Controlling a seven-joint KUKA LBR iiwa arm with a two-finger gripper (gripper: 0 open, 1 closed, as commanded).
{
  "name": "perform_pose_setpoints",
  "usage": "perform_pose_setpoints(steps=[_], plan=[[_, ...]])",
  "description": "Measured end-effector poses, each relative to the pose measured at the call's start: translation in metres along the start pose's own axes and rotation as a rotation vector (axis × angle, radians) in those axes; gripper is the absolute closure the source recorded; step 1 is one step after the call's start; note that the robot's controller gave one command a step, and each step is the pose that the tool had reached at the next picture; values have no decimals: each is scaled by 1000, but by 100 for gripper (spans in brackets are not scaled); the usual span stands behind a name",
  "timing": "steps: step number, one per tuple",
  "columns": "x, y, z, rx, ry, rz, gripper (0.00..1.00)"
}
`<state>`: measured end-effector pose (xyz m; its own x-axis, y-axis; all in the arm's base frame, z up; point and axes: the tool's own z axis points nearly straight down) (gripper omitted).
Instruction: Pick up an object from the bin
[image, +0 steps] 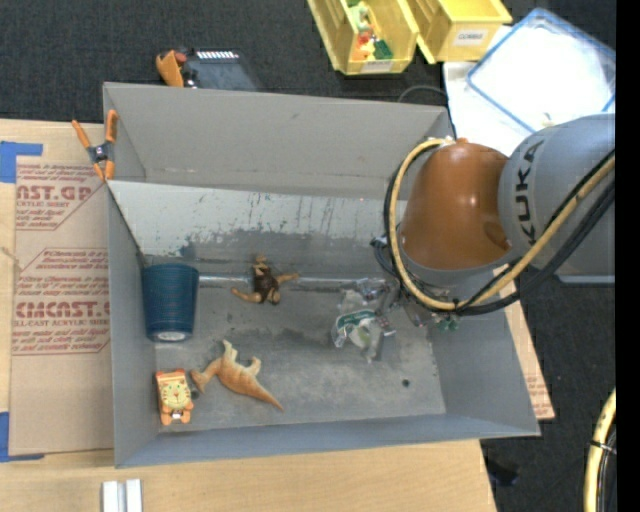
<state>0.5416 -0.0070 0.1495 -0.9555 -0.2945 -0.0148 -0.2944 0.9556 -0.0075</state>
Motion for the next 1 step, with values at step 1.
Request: perform_pose_setpoints(steps=[1], plan=[[-1, 0, -32, 0, -1, 0, 100]])
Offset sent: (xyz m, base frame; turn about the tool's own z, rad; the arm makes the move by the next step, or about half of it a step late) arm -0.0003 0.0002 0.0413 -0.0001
